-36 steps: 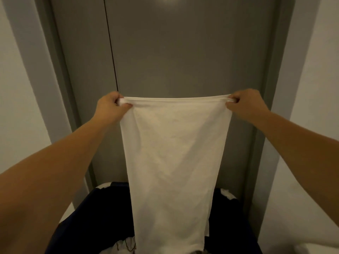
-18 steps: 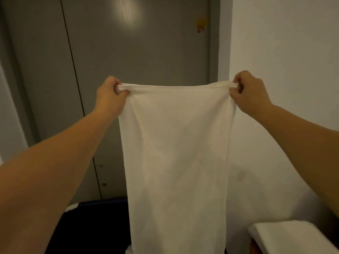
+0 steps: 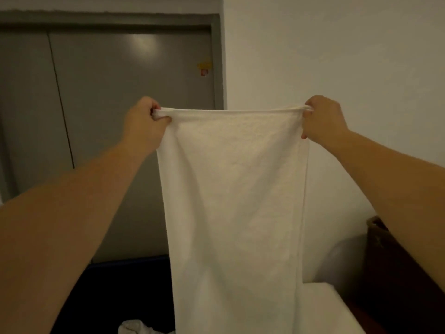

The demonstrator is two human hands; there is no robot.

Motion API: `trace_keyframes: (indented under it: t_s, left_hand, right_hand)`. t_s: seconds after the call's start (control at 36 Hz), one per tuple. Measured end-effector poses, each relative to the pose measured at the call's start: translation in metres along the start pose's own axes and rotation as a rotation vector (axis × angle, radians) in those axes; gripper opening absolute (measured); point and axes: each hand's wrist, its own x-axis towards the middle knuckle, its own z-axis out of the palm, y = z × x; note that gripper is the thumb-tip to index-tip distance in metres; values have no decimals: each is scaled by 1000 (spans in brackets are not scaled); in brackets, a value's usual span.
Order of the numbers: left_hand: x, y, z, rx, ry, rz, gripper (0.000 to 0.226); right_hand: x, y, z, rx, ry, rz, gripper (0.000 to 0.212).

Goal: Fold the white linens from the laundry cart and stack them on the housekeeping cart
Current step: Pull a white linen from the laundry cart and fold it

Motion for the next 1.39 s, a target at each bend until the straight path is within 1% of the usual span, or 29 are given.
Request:
trace_keyframes:
  t_s: [0.06, 0.11, 0.22, 0.28, 0.36, 0.44, 0.53, 0.72, 0.83, 1.0, 1.11, 1.25, 1.39]
  left_hand:
    - [-11, 17, 5, 15, -31, -15, 17]
    - [-20, 32, 12, -13, -59, -32, 16]
    - [-37, 62, 25, -55, -102, -43, 14]
    - [-47, 76, 34, -135, -149, -106, 12]
    - [-63, 91, 49, -321, -233, -248, 14]
    - [-82, 102, 65, -456, -239, -331, 25]
    - [-101, 114, 82, -528, -251, -359, 30]
    - [-118, 143, 131, -515, -278, -338, 30]
    - [-127, 158, 169, -481, -264, -335, 29]
    - [-137, 172, 230, -468, -192, -359, 29]
    - [-141, 181, 257, -462, -139, -373, 30]
    - [-142, 196, 284, -419, -82, -385, 31]
    - [-141, 211, 307, -405, -96, -391, 30]
  right_hand:
    - [-4, 12, -20, 53, -26, 72, 35]
    - [-10, 22, -39, 147, -41, 144, 28]
    - [-20, 54, -67, 224, 57, 187, 30]
    - [-31, 64, -78, 221, 85, 201, 29]
    - [-46, 75, -92, 181, 106, 206, 29]
    - [-53, 95, -100, 96, 115, 206, 29]
    - [-63, 117, -107, 114, 113, 230, 29]
    - [-58, 186, -116, 170, 78, 302, 28]
    - [-47, 232, -112, 133, 39, 277, 31]
    - [-15, 297, -94, 294, -44, 298, 23]
    - [10, 322, -88, 326, -69, 263, 18]
    - [34, 348, -87, 330, -77, 211, 23]
    - [48, 374, -86, 333, -100, 208, 27]
